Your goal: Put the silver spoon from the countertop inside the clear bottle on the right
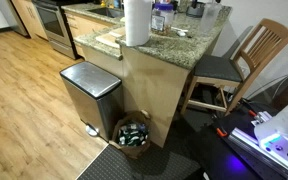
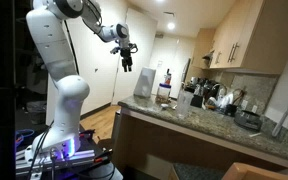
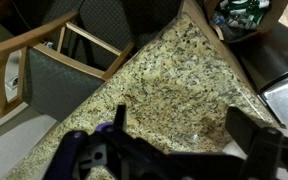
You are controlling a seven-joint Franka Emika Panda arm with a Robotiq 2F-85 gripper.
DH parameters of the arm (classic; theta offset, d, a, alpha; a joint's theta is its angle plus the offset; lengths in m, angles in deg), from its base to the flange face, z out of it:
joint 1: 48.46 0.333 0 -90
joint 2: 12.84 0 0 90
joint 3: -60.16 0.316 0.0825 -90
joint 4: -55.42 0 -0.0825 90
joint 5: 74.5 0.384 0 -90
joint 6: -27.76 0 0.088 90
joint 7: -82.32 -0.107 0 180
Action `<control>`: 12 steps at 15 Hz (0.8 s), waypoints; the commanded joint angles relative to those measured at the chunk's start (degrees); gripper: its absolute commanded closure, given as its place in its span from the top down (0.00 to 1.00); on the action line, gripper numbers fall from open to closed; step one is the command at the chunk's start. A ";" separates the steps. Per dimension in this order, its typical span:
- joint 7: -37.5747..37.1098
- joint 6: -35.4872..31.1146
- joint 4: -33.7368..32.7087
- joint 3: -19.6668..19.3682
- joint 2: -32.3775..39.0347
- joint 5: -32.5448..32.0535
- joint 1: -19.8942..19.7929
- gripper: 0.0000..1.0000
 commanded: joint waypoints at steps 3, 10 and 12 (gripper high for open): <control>-1.20 -0.52 0.55 -3.70 -0.81 -1.28 2.30 1.00; -11.16 0.12 -0.18 -5.57 -1.09 -6.99 2.18 1.00; -9.22 1.63 -0.06 -5.73 -0.46 -5.88 3.23 1.00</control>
